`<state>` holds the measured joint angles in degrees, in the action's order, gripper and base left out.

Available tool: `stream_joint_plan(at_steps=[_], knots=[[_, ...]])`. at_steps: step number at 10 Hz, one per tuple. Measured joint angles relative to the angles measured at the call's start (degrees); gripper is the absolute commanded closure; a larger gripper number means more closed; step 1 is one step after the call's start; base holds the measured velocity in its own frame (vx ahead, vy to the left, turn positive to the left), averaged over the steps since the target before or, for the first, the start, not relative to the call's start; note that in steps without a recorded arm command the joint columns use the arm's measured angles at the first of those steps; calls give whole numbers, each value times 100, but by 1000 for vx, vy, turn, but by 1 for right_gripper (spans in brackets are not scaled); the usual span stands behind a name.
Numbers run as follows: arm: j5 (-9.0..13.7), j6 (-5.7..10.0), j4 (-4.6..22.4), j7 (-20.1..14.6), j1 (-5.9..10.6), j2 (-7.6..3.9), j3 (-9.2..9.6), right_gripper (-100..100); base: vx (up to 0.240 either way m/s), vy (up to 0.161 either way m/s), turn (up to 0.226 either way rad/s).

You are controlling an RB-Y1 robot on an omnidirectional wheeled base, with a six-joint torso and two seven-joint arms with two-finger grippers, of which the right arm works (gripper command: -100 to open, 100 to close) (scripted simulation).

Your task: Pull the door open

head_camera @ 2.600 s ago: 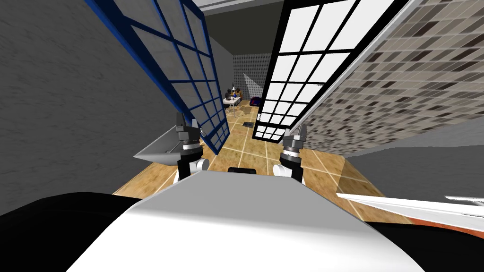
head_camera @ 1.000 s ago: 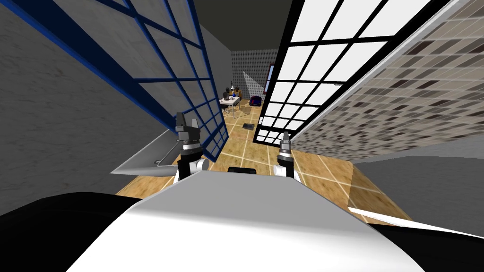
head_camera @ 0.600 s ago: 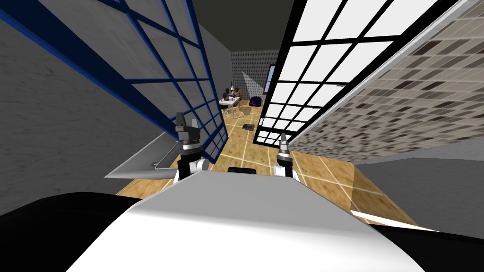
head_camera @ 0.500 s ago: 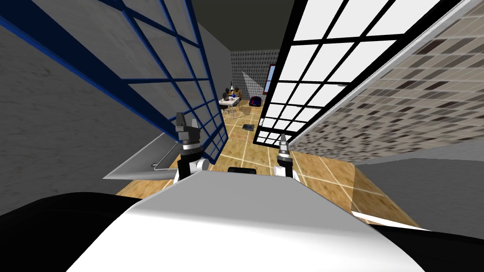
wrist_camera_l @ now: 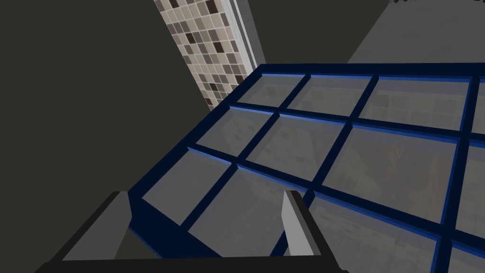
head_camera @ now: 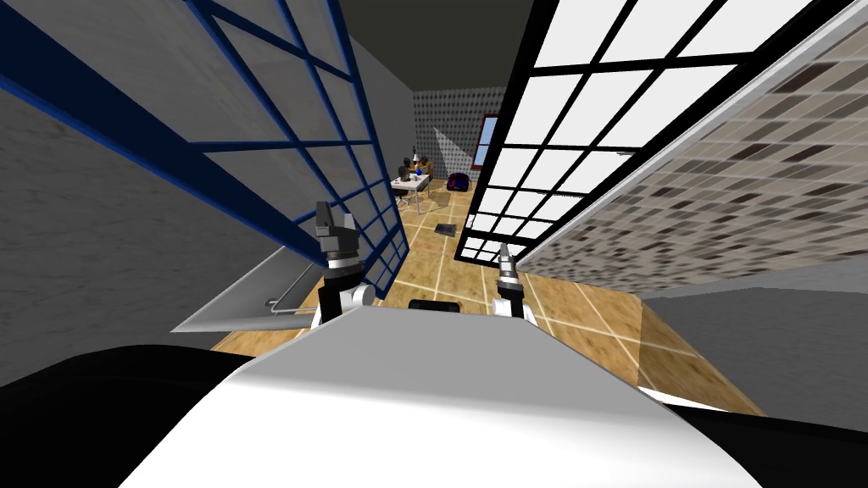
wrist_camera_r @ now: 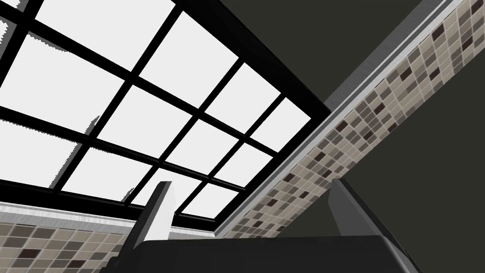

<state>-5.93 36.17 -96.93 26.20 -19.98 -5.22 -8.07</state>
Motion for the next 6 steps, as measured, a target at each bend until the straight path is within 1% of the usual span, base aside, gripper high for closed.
stream_joint_plan(at_steps=[1, 4, 6], knots=[[-49, 42, 121, 103, 22, 2, -28, -100, 98, 11, -8], [-172, 192, 587, 395, 176, -54, -163, -100, 103, 20, -10], [-259, 255, 828, 589, 246, -85, -243, -100, 91, 19, -11]])
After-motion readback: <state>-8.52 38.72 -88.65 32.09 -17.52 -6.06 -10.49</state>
